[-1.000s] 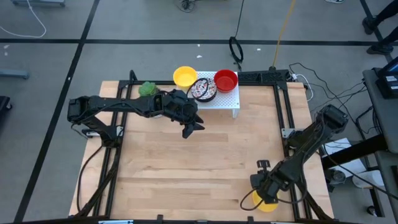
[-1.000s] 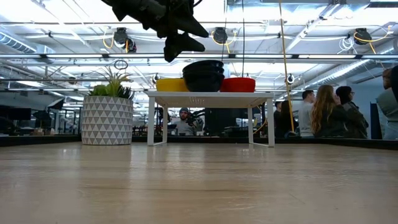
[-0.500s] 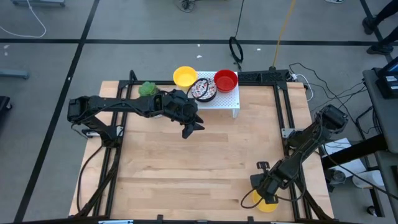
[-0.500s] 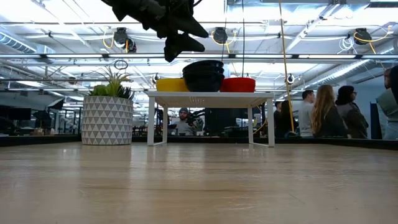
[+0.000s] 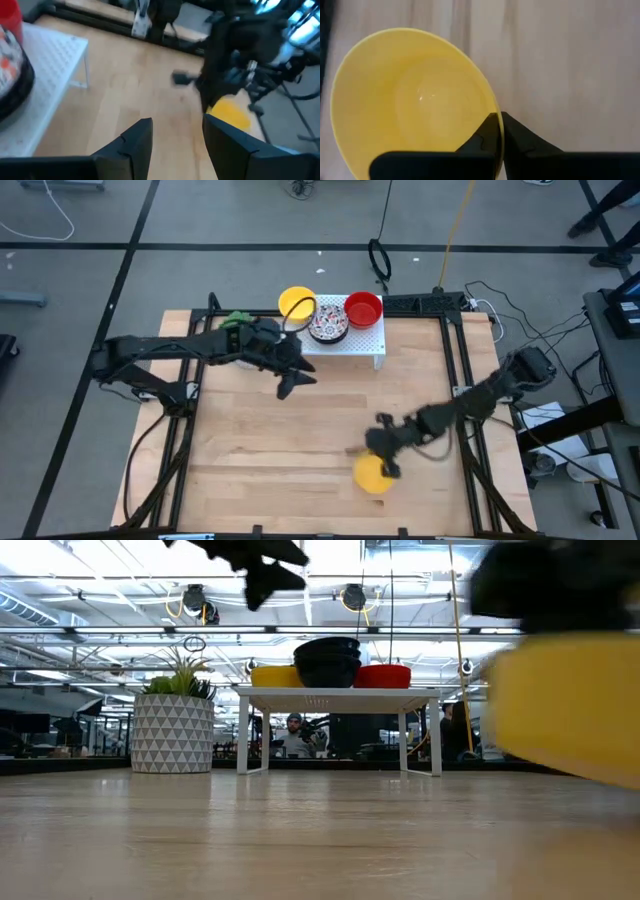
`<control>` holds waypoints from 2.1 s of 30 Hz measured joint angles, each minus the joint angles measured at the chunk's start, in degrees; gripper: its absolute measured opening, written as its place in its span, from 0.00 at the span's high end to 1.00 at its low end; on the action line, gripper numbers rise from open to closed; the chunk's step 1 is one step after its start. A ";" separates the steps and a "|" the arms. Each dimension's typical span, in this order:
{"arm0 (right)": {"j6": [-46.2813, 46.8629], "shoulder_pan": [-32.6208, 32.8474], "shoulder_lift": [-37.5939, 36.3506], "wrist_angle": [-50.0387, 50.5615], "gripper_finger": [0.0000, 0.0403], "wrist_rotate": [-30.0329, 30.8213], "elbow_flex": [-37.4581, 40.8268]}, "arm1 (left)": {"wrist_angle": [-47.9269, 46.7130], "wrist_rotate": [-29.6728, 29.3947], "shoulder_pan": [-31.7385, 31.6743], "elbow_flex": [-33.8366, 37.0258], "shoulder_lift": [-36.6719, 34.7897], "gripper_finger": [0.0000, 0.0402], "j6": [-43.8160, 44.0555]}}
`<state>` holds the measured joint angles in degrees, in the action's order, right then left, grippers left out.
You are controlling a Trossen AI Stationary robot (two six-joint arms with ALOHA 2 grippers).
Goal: Pick & Place Mini bowls
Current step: Stack the yellow bowl on top of the yellow bowl on the shelf
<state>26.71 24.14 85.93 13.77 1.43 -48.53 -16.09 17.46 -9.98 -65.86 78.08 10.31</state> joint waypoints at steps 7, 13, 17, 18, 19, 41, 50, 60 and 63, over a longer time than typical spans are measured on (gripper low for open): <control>-12.48 -15.13 2.82 -15.05 1.00 -6.01 -1.34 | -2.54 -1.86 0.74 -0.14 -7.47 0.56 0.31; -19.46 -22.21 11.15 -14.05 1.00 -6.05 -9.54 | -5.95 -7.55 1.74 -0.07 -12.70 0.56 0.18; -20.47 -25.17 17.24 -13.30 1.00 -6.09 -15.81 | -7.94 -9.94 2.18 -0.09 -15.04 0.56 0.31; -20.14 -25.79 18.59 -13.29 1.00 -6.08 -17.33 | -9.23 -10.37 2.25 -0.09 -15.57 0.56 0.33; -19.71 -26.39 19.77 -13.48 1.00 -6.05 -18.54 | -10.28 -10.98 2.29 -0.07 -15.88 0.56 0.33; -12.82 -30.58 23.32 -12.21 0.87 -5.62 -22.34 | -16.35 -13.19 3.34 -0.09 -16.72 0.56 3.50; -14.13 -30.42 18.63 -10.46 0.70 -7.29 -22.32 | -19.91 -13.06 3.38 -0.09 -16.64 0.56 3.47; -13.93 -27.24 0.95 7.91 0.67 -9.00 -22.29 | -26.29 -13.06 10.23 -0.09 -10.83 0.56 0.71; -13.37 -25.01 -4.22 11.68 0.68 -7.05 -22.29 | -25.90 -13.01 12.93 -0.09 -7.67 0.56 -0.81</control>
<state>13.34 -0.87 81.71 25.45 -5.62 -70.83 -42.00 4.45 2.95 -65.95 70.41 9.50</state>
